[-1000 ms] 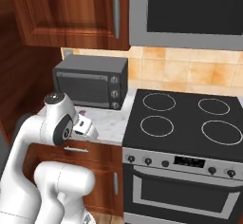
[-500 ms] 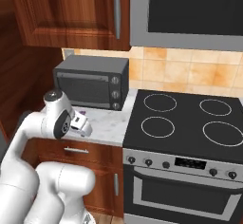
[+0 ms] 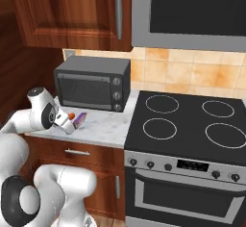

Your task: Place the carrot and lime inside the fridge drawer. Close the drawer after placing the vegetables.

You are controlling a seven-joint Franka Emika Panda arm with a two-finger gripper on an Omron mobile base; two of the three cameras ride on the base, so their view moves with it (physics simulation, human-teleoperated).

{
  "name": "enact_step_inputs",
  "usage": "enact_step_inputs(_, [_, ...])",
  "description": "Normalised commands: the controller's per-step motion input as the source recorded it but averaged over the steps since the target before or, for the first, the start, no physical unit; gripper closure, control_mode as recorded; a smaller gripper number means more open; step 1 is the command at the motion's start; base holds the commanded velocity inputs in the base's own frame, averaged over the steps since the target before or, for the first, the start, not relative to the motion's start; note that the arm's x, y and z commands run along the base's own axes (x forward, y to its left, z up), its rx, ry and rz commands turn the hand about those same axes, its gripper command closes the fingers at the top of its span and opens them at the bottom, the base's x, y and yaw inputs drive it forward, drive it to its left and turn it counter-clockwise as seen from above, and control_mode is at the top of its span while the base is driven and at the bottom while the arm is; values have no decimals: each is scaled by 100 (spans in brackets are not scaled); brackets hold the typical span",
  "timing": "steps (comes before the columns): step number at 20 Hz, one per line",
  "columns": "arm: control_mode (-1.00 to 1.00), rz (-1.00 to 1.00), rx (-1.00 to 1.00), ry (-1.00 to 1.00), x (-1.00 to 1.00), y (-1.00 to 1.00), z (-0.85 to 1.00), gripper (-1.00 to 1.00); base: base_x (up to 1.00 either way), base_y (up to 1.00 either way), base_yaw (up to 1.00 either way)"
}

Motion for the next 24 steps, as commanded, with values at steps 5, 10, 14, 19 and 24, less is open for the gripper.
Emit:
enact_step_inputs(5, [-100, -8, 6, 9, 72, 28, 0, -100, 0, 0, 0])
enact_step_inputs(10, [-100, -5, 1, 6, 63, 29, -1, -100, 0, 0, 0])
enact_step_inputs(14, [-100, -2, 5, 5, 53, 16, -5, -100, 0, 0, 0])
enact_step_inputs(19, [-100, -3, 1, 5, 39, 21, -9, -100, 0, 0, 0])
enact_step_inputs(24, [-100, -2, 0, 5, 6, 19, -25, -100, 0, 0, 0])
